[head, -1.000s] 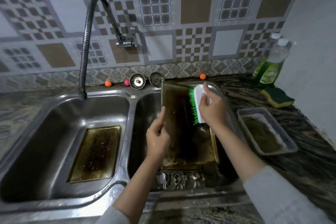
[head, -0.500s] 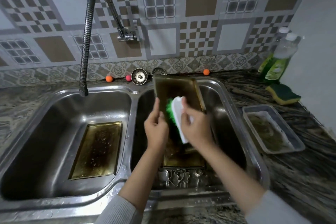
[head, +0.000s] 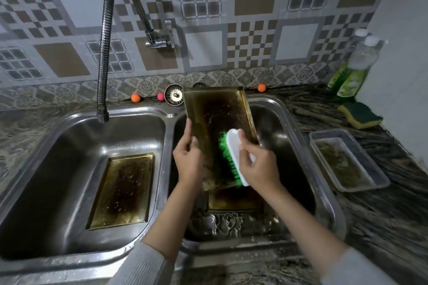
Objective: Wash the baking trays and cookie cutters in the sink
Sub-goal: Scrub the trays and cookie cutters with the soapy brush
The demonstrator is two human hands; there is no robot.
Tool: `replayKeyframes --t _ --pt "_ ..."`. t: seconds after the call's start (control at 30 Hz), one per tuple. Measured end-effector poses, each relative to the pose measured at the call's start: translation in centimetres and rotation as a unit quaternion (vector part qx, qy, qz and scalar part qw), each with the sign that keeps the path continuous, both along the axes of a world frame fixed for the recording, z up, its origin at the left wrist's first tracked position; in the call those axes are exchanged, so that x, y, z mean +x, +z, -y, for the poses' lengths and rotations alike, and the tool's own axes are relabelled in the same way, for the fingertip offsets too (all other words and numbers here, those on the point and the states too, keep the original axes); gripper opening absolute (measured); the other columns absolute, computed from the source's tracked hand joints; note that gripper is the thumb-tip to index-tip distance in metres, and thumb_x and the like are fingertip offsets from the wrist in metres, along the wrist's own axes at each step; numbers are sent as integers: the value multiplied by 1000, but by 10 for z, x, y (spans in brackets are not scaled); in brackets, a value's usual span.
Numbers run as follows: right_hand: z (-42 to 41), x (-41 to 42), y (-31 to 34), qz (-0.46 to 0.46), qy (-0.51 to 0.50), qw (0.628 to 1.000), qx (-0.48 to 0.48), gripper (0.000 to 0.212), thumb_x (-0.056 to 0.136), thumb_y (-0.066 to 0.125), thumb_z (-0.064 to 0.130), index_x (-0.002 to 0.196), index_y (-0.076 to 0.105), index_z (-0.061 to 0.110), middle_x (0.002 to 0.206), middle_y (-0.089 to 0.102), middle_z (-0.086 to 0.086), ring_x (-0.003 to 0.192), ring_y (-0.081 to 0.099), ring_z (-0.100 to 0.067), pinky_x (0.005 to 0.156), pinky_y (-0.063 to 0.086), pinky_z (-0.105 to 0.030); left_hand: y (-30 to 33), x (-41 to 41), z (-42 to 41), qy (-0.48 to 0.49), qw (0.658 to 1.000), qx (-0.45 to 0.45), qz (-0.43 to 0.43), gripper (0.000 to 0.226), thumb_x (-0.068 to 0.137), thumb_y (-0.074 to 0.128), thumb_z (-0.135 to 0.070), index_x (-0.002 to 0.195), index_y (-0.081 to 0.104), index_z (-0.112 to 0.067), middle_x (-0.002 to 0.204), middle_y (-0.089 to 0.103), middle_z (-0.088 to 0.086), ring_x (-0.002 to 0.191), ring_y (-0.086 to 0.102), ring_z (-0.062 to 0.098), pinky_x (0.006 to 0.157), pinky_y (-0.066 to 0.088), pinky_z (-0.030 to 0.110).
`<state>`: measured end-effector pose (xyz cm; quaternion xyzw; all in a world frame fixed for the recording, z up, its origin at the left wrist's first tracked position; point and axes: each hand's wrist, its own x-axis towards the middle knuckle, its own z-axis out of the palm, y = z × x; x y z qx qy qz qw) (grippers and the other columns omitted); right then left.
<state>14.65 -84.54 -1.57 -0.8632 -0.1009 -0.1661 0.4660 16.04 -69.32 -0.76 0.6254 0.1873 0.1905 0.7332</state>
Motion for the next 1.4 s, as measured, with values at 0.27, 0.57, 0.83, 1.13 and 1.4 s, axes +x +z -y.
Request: replayKeyframes --t 0.27,0.57,0.83,1.13,1.4 --pt "70 50 37 47 -109 993 26 37 96 52 21 133 51 20 117 61 8 98 60 -8 71 42 -5 -14 -4 -6 -20 998 39 -34 47 99 41 -3 136 48 -32 140 36 28 128 31 50 105 31 55" --pt "66 30 17 -77 29 986 143 48 86 58 41 132 51 31 125 53 26 120 45 12 102 41 -17 -18 4 -11 -69 997 20 -15 47 99 39 0 140 46 -23 146 42 -10 117 45 -11 84 38 4" --pt "51 22 26 -38 31 975 216 45 91 61 9 132 50 24 136 54 -7 129 45 -10 107 38 -31 -23 12 5 -164 986 -18 -36 43 101 38 -9 141 42 -24 147 41 -3 129 41 6 108 35 27" --pt "46 19 22 -30 7 985 167 39 89 62 6 123 58 24 120 54 4 110 49 16 91 35 0 19 27 22 -241 965 105 -21 51 73 58 -66 123 49 -58 152 36 -5 143 25 12 117 24 48" --pt "38 6 8 6 67 996 53 44 85 61 0 122 63 23 123 54 -1 112 52 5 89 41 -6 63 40 49 -309 932 186 -27 44 96 44 -49 134 53 -28 147 41 -13 148 1 18 121 7 44"
